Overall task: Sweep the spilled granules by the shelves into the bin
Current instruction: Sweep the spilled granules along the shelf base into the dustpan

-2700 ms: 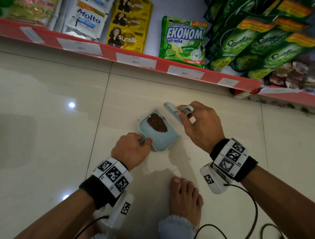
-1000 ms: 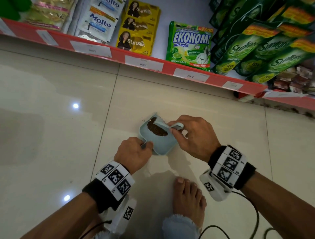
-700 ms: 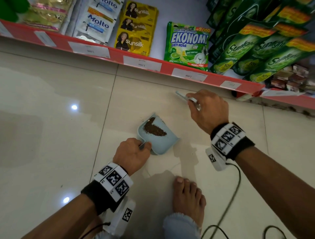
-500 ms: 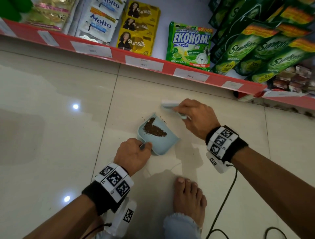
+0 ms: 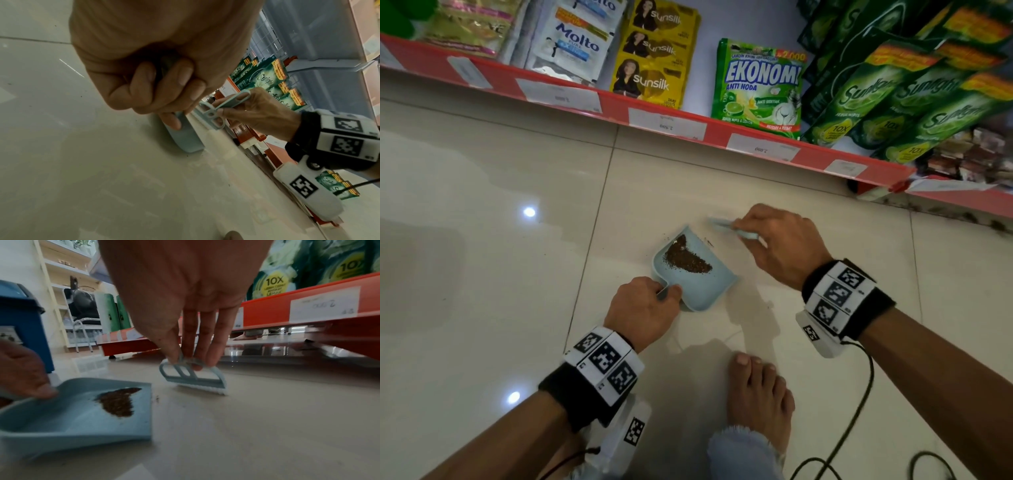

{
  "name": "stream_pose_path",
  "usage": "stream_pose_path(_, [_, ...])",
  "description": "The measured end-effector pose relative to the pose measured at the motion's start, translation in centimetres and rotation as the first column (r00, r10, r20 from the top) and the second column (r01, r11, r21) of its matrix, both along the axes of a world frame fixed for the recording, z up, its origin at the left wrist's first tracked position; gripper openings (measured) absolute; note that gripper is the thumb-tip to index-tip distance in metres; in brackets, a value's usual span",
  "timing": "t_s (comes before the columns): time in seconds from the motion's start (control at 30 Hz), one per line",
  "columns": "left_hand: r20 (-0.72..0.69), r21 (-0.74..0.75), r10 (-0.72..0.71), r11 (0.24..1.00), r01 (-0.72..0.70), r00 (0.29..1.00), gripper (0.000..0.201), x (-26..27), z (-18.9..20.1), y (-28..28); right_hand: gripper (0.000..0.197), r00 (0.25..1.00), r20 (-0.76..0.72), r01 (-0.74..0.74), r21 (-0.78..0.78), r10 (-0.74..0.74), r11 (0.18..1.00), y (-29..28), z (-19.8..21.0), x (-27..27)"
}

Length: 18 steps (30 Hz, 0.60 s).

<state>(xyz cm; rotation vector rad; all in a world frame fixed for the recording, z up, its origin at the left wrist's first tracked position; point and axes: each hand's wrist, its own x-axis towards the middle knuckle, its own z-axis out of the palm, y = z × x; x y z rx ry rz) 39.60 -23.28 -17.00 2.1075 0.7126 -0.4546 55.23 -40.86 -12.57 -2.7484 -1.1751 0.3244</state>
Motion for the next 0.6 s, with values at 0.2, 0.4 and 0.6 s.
stream_pose_path(0.2, [0.006,0.0,0.012,1.0,-0.012,1.0,0.045,-0.1,0.0,0.1,0.02,0.99,-0.097,0.123,0.277,-0.099,0.953,0.2,0.4,-1.8])
stream_pose_path(0.4, [-0.001,0.014,0.013,1.0,-0.013,1.0,0.044,-0.2,-0.3,0.0,0.023,0.992,-0.015,0.125,0.069,-0.124,0.99,0.8,0.6,-2.3])
stream_pose_path(0.6, [0.01,0.014,0.012,1.0,-0.012,1.0,0.045,-0.2,-0.5,0.0,0.023,0.983,-0.065,0.182,0.24,-0.172,0.953,1.3,0.5,-3.2])
